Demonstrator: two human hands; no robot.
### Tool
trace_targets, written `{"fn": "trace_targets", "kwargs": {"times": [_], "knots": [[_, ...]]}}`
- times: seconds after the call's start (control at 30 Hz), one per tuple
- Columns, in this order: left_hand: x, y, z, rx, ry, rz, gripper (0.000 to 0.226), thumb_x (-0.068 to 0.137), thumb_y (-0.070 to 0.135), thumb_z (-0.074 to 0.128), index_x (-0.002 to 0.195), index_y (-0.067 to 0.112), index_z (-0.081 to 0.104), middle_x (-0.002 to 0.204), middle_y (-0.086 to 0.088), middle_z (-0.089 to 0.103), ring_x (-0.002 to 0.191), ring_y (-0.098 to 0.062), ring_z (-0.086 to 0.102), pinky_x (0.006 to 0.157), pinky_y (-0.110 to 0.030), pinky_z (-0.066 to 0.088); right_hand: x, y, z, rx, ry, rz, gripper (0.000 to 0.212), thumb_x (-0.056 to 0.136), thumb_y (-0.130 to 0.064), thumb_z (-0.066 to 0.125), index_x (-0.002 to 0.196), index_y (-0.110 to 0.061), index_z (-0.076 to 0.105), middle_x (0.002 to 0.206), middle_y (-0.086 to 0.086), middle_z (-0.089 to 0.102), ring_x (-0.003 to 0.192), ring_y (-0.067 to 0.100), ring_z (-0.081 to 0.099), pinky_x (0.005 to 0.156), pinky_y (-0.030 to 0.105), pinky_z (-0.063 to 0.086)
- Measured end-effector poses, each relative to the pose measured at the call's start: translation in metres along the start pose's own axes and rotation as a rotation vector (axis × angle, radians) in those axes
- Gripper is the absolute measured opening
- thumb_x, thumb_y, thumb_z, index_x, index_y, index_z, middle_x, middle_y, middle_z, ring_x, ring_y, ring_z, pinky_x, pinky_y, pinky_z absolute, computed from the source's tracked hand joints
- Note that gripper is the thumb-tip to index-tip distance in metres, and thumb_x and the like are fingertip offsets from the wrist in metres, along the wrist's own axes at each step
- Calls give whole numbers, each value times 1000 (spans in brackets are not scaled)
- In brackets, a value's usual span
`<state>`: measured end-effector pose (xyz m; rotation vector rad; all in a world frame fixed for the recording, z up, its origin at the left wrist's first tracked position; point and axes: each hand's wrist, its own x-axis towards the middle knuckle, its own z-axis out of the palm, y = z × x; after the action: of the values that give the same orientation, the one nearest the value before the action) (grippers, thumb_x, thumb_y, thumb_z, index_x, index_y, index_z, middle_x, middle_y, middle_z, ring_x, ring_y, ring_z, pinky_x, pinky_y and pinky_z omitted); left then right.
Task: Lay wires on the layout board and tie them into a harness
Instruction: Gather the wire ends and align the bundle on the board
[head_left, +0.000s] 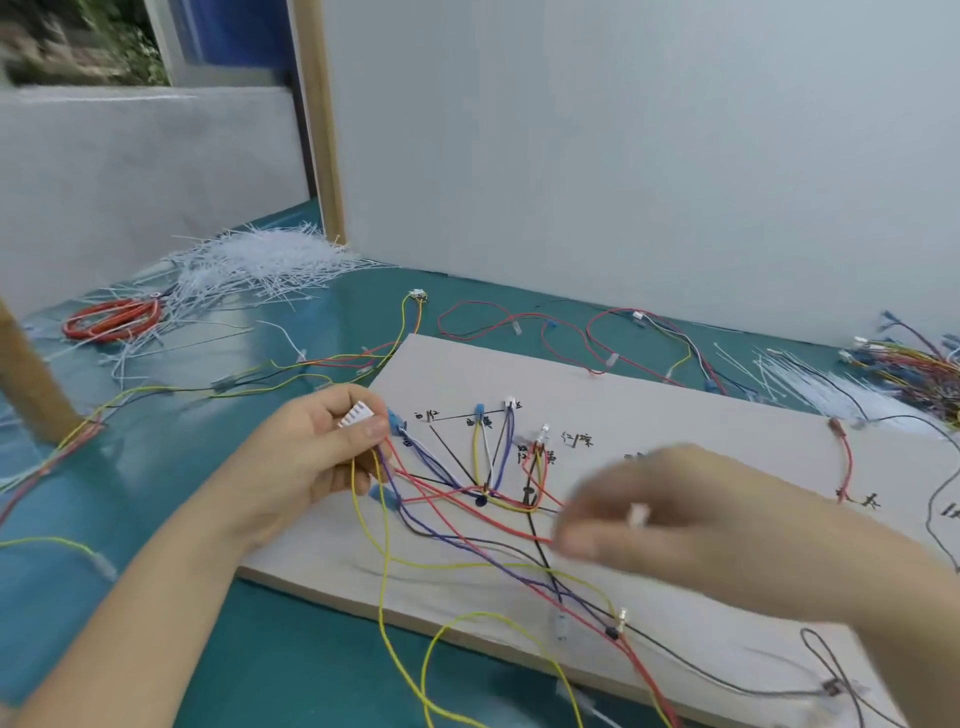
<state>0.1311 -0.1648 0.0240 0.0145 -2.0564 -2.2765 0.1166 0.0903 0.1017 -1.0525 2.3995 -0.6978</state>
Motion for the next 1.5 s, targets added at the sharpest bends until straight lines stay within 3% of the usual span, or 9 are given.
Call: {"fn": "trace_targets", "kwargs": {"times": [0.07,0.17,0.37,0.73,0.87,1.07,1.33,1.43,1.5], "knots": [[-3,1,4,-6,-47,26,9,73,12,56,81,9,54,59,-5,61,48,-13,56,41,-17,43,14,1,6,137,136,-40,27,82,-58,52,92,-36,64,85,-20,64,81,-3,57,72,13,44],[-5,2,9,-12,-79,51,11,73,12,54,83,7,54,59,-5,63,47,-13,57,41,-16,43,48,-8,25,227,53,-23,25,88,-44,57,106,-28,63,88,-16,66,82,-1,60,77,18,49],[-11,13,-14,-73,-144,-1,11,78,15,61,75,17,72,71,-8,65,58,-13,60,46,-20,48,68,-9,42,674,-19,9,12,94,-14,53,88,-23,56,54,-7,55,38,7,46,37,15,37],[6,-12,-47,641,268,-103,17,87,11,62,77,22,72,64,12,68,55,1,51,54,-16,41,68,9,54,612,-46,124,27,93,-2,37,96,-17,60,74,1,48,52,7,52,42,23,51],[14,-16,-40,756,303,-70,17,83,14,68,73,26,69,78,2,71,76,-13,61,73,-25,43,66,17,56,645,-51,133,30,93,0,34,98,-16,59,77,2,47,51,9,53,41,23,50],[15,-22,-33,895,324,-52,19,79,18,72,70,28,58,61,6,60,55,-8,50,52,-26,33,62,27,58,656,-42,160,32,94,1,31,102,-14,58,79,1,48,49,13,52,43,28,51],[3,-12,-26,1102,259,-80,21,83,16,67,67,28,61,74,11,60,74,-14,56,62,-27,36,40,39,50,611,-36,185,29,95,-3,36,97,-21,60,72,-6,52,49,15,53,42,30,44],[-8,-8,-3,1326,227,188,3,84,19,61,84,21,64,89,5,54,93,-19,52,80,-29,38,22,46,40,634,-15,202,23,95,-4,42,95,-17,60,69,-4,56,51,11,52,43,24,45],[-20,-2,25,1285,10,371,20,85,32,51,82,19,66,86,6,59,87,-13,50,80,-21,35,14,50,34,687,15,205,18,95,-2,45,93,-13,60,65,-3,57,53,10,50,49,21,47]]}}
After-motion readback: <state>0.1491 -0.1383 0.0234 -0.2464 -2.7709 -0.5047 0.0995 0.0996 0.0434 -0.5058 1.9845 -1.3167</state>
